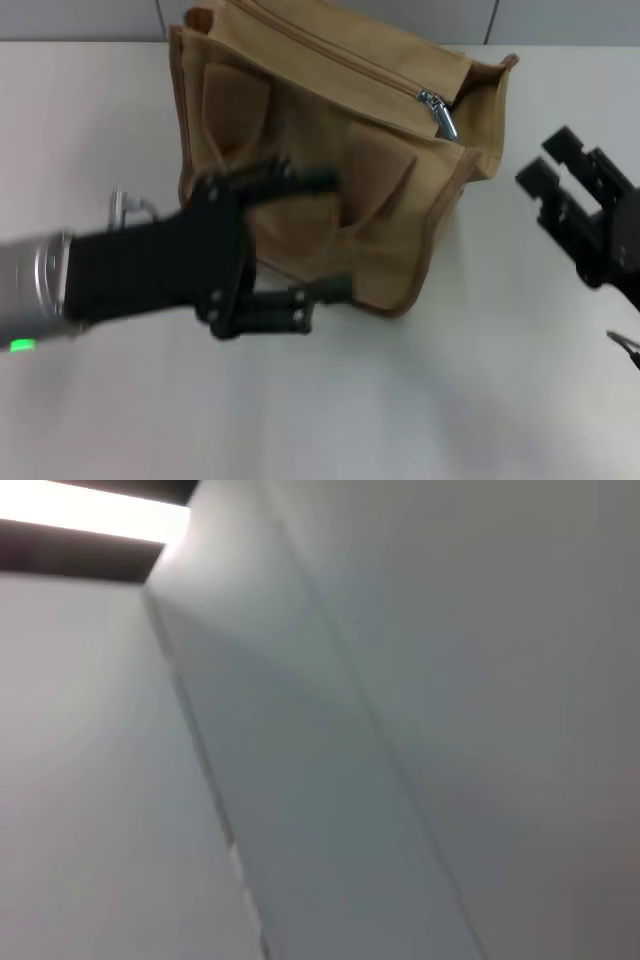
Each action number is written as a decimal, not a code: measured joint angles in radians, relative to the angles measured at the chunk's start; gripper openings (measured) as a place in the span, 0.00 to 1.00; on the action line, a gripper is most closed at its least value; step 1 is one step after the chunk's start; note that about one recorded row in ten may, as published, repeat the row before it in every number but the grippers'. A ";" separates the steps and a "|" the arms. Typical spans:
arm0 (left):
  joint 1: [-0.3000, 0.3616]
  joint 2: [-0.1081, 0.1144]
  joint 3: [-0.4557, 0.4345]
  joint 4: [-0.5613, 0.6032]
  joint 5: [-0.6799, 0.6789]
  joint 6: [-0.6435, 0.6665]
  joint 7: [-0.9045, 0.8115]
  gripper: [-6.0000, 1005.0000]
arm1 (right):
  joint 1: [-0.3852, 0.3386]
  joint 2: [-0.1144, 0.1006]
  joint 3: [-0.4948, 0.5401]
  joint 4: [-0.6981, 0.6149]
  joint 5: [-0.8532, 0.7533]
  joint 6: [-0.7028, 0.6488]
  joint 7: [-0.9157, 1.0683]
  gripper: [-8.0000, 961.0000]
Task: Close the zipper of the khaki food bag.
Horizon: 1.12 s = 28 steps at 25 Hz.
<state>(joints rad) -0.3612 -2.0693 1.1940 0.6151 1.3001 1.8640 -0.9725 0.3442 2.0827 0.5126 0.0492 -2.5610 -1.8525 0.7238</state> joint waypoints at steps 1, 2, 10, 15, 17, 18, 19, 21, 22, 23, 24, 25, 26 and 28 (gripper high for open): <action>0.013 0.001 -0.003 -0.023 0.009 -0.010 0.021 0.80 | -0.001 0.000 -0.031 -0.024 0.000 -0.017 -0.040 0.65; 0.030 0.003 -0.009 -0.059 0.021 -0.025 0.052 0.83 | -0.001 0.000 -0.031 -0.024 0.000 -0.017 -0.040 0.65; 0.123 0.004 -0.098 -0.241 0.031 -0.141 0.215 0.83 | 0.000 0.000 -0.229 -0.044 -0.001 -0.017 -0.207 0.65; 0.154 0.008 -0.086 -0.240 0.102 -0.132 0.296 0.83 | 0.038 0.000 -0.397 -0.076 -0.001 -0.008 -0.207 0.65; 0.158 0.016 -0.091 -0.238 0.148 -0.131 0.298 0.83 | 0.051 0.000 -0.451 -0.090 -0.001 0.001 -0.179 0.66; 0.158 0.020 -0.093 -0.238 0.164 -0.130 0.298 0.83 | 0.054 0.000 -0.470 -0.094 -0.001 0.006 -0.169 0.66; 0.158 0.025 -0.093 -0.238 0.172 -0.129 0.297 0.83 | 0.057 0.000 -0.488 -0.097 -0.001 0.014 -0.158 0.66; 0.156 0.036 -0.092 -0.235 0.190 -0.124 0.292 0.83 | 0.071 0.000 -0.529 -0.098 -0.001 0.035 -0.088 0.66; 0.155 0.043 -0.090 -0.226 0.203 -0.114 0.282 0.83 | 0.071 0.000 -0.529 -0.098 -0.001 0.035 -0.088 0.66; 0.155 0.048 -0.089 -0.211 0.221 -0.099 0.270 0.83 | 0.081 0.000 -0.555 -0.098 -0.001 0.037 -0.050 0.66; 0.156 0.053 -0.090 -0.197 0.240 -0.083 0.258 0.83 | 0.089 0.000 -0.583 -0.098 -0.001 0.033 -0.028 0.66; 0.156 0.057 -0.094 -0.177 0.260 -0.063 0.238 0.83 | 0.096 -0.001 -0.605 -0.098 -0.001 0.025 -0.012 0.66; 0.155 0.064 -0.099 -0.160 0.278 -0.035 0.213 0.83 | 0.102 -0.001 -0.624 -0.100 -0.001 0.014 -0.005 0.66; 0.151 0.068 -0.098 -0.158 0.280 -0.022 0.203 0.83 | 0.104 0.001 -0.627 -0.099 -0.001 0.013 -0.008 0.68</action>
<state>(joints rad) -0.2103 -2.0012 1.0958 0.4568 1.5799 1.8422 -0.7694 0.4478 2.0833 -0.1145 -0.0496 -2.5619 -1.8391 0.7155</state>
